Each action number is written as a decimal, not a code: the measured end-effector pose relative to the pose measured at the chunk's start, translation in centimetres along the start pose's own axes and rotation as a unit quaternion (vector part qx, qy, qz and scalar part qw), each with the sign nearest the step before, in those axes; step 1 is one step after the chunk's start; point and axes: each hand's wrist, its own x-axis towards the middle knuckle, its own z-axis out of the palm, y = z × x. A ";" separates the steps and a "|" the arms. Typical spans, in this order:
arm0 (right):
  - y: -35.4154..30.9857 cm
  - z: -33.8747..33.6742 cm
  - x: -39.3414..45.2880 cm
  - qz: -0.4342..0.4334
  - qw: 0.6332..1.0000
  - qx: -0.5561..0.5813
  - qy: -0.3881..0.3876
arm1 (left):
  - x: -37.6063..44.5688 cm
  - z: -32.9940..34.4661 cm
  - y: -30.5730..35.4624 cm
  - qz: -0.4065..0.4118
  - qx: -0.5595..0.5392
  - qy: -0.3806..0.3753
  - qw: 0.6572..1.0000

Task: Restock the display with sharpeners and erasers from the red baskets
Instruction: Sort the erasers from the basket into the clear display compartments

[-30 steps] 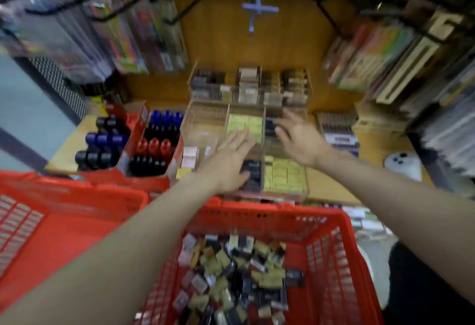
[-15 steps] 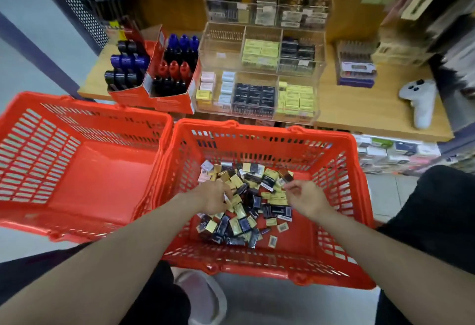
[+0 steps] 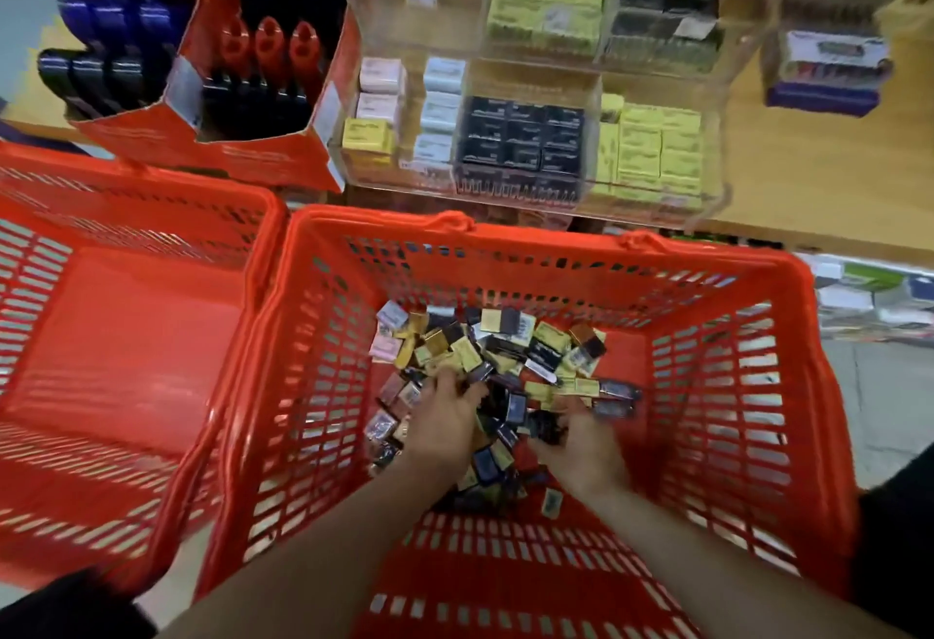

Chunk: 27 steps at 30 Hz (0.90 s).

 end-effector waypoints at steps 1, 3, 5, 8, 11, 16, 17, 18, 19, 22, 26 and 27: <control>0.1 0.6 0.1 -0.003 1.000 -0.018 0.012 | 0.0 0.2 -0.2 0.010 -0.029 0.001 1.000; 0.0 1.5 0.2 -0.004 0.997 -0.068 0.035 | -0.1 0.4 -0.8 0.045 -0.037 0.012 0.998; -0.4 2.0 0.3 -0.006 0.990 -0.128 0.053 | -0.3 0.2 -1.5 0.045 -0.051 0.025 0.997; -0.4 1.6 0.6 0.001 0.990 -0.132 0.052 | -0.5 -0.2 -2.4 -0.011 -0.098 0.064 0.993; 0.2 0.8 0.5 -0.014 1.000 -0.003 0.024 | -0.9 -0.4 -2.1 -0.061 -0.109 0.040 0.991; -0.3 0.4 0.1 -0.032 0.993 0.095 0.065 | -1.2 1.6 0.2 -0.178 0.017 -0.025 0.984; -0.5 0.6 0.2 -0.028 0.993 0.101 0.056 | -1.0 1.9 0.7 -0.183 0.042 -0.011 0.982; -0.8 0.9 0.3 -0.020 0.993 0.104 0.044 | -0.7 2.3 1.2 -0.188 0.054 0.007 0.981; -1.0 1.2 0.5 -0.008 0.994 0.105 0.036 | -0.2 2.5 1.5 -0.193 0.059 0.027 0.979; -1.7 1.8 1.0 0.023 0.995 0.083 0.046 | 0.3 2.8 1.7 -0.193 0.048 0.067 0.978; -2.8 2.7 1.4 0.016 0.996 0.003 0.089 | -1.2 2.4 0.6 -0.164 -0.108 0.113 0.974; -2.8 2.9 1.6 0.015 0.995 -0.002 0.097 | -1.5 1.7 0.5 -0.174 -0.195 0.118 0.958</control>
